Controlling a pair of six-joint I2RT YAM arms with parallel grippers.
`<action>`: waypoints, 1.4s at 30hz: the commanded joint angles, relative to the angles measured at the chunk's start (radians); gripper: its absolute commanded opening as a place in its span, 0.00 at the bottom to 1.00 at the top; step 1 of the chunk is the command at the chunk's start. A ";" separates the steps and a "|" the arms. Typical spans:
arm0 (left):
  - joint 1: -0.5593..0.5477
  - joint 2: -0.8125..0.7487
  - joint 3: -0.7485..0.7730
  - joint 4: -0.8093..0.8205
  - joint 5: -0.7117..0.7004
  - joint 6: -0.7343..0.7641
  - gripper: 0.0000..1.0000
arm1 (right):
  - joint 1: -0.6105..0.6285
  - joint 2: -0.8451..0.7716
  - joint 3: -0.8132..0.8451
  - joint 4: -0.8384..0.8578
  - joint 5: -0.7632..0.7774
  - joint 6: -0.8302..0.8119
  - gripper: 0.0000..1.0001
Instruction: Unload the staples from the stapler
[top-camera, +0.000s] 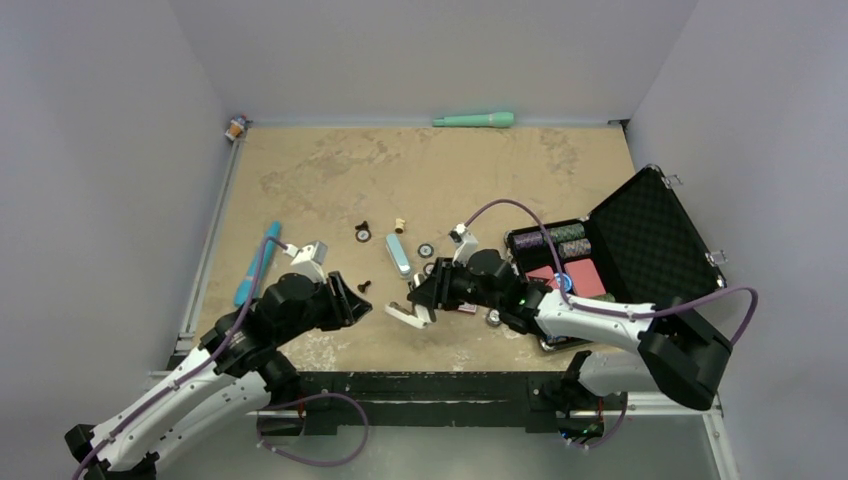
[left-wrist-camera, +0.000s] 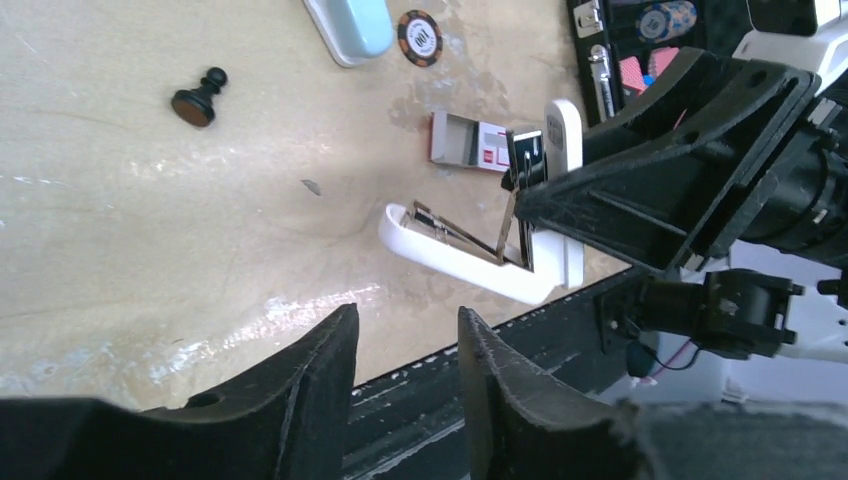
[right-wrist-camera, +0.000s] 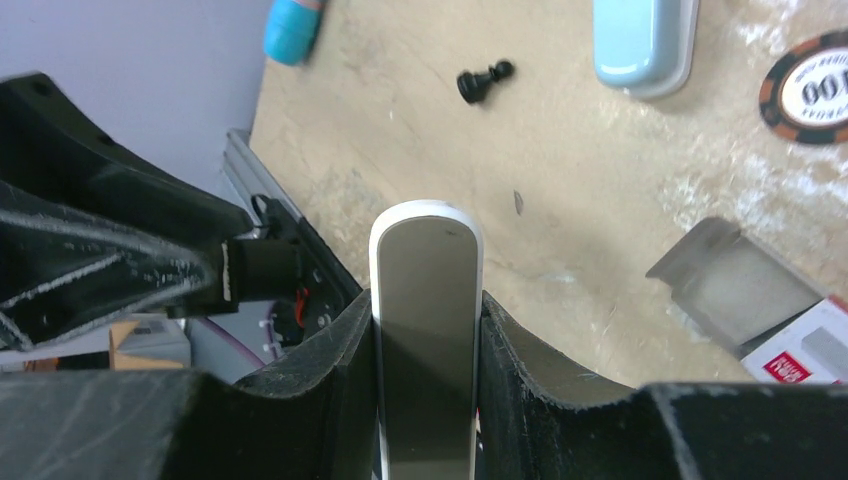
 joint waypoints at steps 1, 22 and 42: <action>0.004 0.032 -0.006 0.015 -0.070 0.012 0.36 | 0.048 0.016 0.074 -0.016 0.046 0.040 0.00; 0.003 0.258 -0.144 0.292 -0.023 -0.040 0.00 | 0.091 0.136 0.123 -0.025 0.030 0.065 0.00; 0.003 0.308 -0.261 0.438 0.039 -0.064 0.00 | 0.098 0.191 0.152 -0.019 0.030 0.066 0.00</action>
